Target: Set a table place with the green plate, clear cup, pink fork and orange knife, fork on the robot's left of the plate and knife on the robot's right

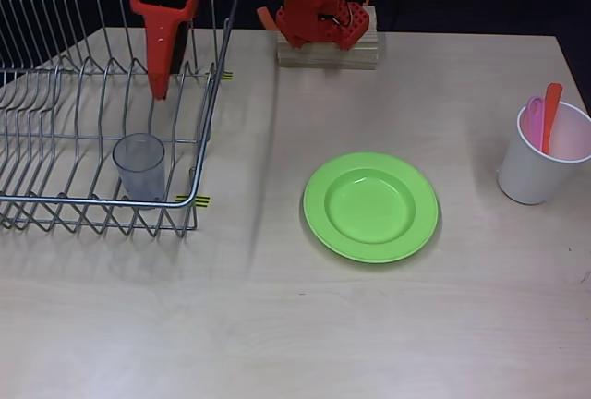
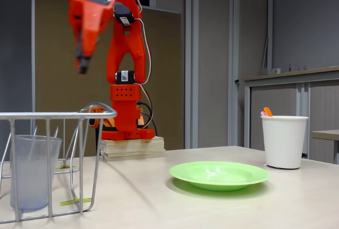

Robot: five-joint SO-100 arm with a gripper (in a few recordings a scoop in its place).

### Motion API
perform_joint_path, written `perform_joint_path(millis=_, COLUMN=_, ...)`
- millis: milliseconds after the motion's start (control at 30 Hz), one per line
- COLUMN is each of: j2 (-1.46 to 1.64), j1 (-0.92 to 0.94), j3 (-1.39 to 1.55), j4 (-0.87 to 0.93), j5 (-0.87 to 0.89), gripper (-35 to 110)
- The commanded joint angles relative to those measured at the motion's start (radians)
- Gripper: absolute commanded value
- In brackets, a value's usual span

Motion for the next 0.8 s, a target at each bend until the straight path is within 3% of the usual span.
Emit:
perform_joint_path(millis=0, j2=-0.041, j1=0.081, j3=-0.034, j4=-0.026, j5=-0.043, gripper=28)
perform_joint_path(millis=267, j2=-0.342, j1=0.179, j3=-0.192, j4=-0.061, j5=-0.028, gripper=55)
perform_joint_path(millis=767, j2=-0.511, j1=0.124, j3=-0.238, j4=-0.072, j5=0.011, gripper=56)
